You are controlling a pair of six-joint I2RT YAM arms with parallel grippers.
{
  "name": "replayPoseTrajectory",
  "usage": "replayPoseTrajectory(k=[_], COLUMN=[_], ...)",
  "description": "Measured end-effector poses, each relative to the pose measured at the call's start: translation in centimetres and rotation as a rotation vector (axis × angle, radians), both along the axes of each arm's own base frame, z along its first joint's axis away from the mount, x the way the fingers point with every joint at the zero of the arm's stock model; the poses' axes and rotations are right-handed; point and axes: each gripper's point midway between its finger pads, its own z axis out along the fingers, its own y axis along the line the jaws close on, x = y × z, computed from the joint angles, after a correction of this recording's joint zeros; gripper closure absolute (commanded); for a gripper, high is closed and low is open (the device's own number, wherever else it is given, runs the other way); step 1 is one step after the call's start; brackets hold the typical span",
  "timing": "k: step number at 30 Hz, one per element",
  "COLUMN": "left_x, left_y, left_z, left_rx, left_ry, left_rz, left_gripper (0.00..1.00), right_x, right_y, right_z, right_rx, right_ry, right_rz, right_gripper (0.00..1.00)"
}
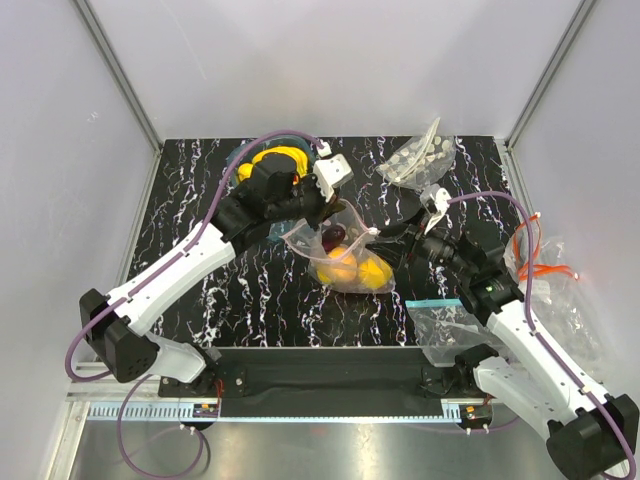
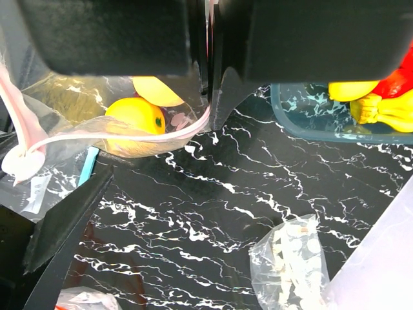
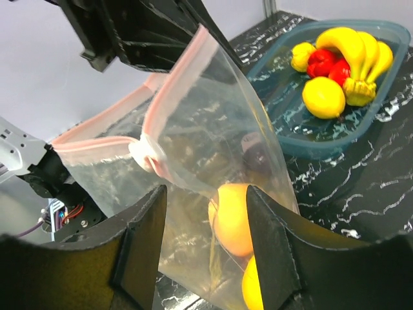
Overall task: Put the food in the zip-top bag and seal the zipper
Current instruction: Zip the zipper food storage bag at the center of the board.
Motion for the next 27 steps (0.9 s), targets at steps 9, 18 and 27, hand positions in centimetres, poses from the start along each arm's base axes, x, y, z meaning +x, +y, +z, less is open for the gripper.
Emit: replayPoseTrajectory(k=[9, 18, 27], left_x=[-0.2, -0.3, -1.1], left_y=[-0.2, -0.1, 0.9], left_z=[-0.2, -0.5, 0.4], left_rx=[-0.003, 0.003, -0.004], left_ry=[0.017, 0.048, 0.084], left_rz=[-0.011, 0.001, 0.035], left_gripper=[1.0, 0.69, 0.04], right_x=[-1.1, -1.1, -0.6], right_y=[0.6, 0.6, -1.1], right_z=[1.0, 1.3, 5.0], right_rx=[0.013, 0.016, 0.033], right_ry=[-0.042, -0.02, 0.006], right_rz=[0.075, 0.073, -0.067], right_gripper=[0.83, 1.0, 1.0])
